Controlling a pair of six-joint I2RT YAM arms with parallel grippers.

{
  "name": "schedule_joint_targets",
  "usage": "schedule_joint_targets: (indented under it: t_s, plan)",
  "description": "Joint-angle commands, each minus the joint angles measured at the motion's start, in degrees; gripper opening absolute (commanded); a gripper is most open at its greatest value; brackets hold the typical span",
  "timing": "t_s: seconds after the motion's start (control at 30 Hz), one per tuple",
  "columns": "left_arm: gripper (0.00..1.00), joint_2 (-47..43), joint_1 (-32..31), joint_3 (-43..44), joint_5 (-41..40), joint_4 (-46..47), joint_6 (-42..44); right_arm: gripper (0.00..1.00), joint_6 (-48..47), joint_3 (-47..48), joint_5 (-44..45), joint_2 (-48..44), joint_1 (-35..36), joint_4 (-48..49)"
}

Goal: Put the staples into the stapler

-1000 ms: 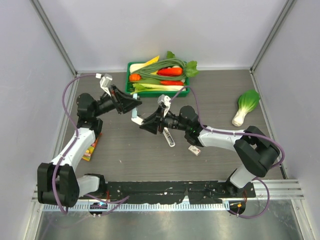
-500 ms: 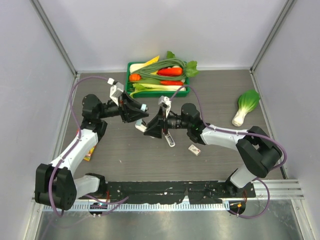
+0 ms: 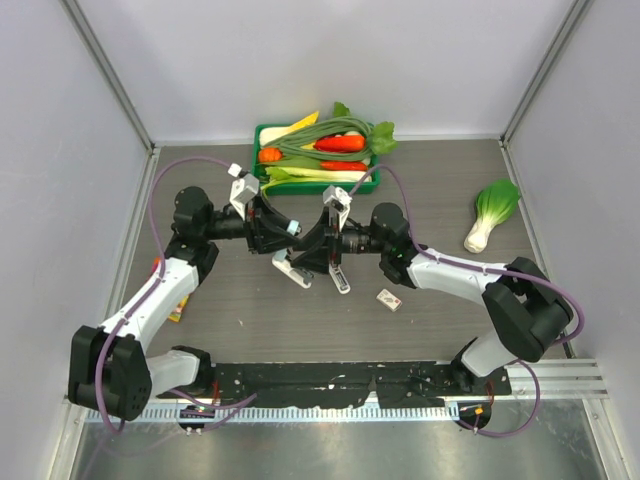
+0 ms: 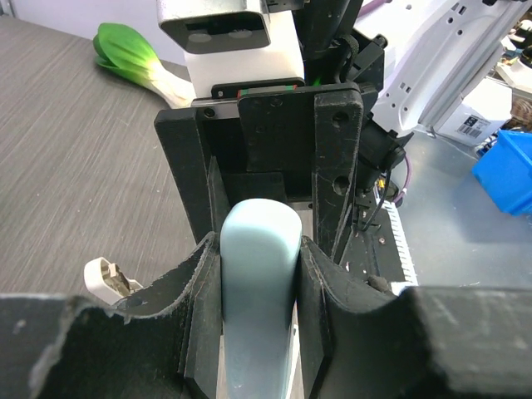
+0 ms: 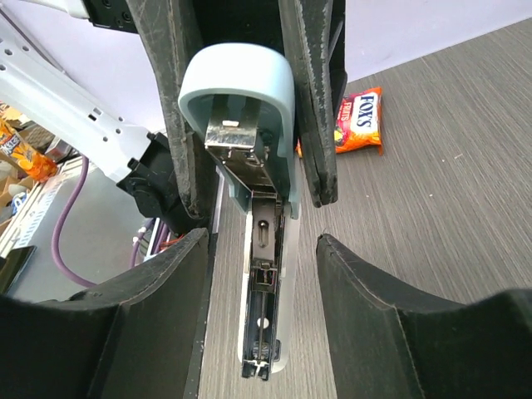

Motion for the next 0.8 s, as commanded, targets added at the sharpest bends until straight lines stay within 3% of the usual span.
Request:
schedule_joint_targets:
  t_s: [0.0,0.33,0.57,0.7,0.77]
  plan:
    - [0.0,0.0,-0.4,2.7,0.0,0.1,1.4,0.59,-0.6,0.4,1.5,-0.5,0.4,2.1]
    - [0.0,0.0,-0.6,2.6,-0.2,0.1,1.4,0.57,-5.7,1.1,3.8,1.5,2.8,-2.3]
    - [0.0,0.0,-0.6,2.3,-0.3,0.1,1.7,0.38,-6.4,1.3,4.2,1.3,3.0,-2.5]
    - [0.0,0.0,-0.6,2.0,-0.2,0.1,1.7,0.32,-6.4,0.9,4.2,1.1,3.1,-1.4]
    - [0.0,0.0,-0.7,2.0,-0.4,0.0,1.9,0.24,-6.4,0.8,4.0,1.1,2.9,-1.2]
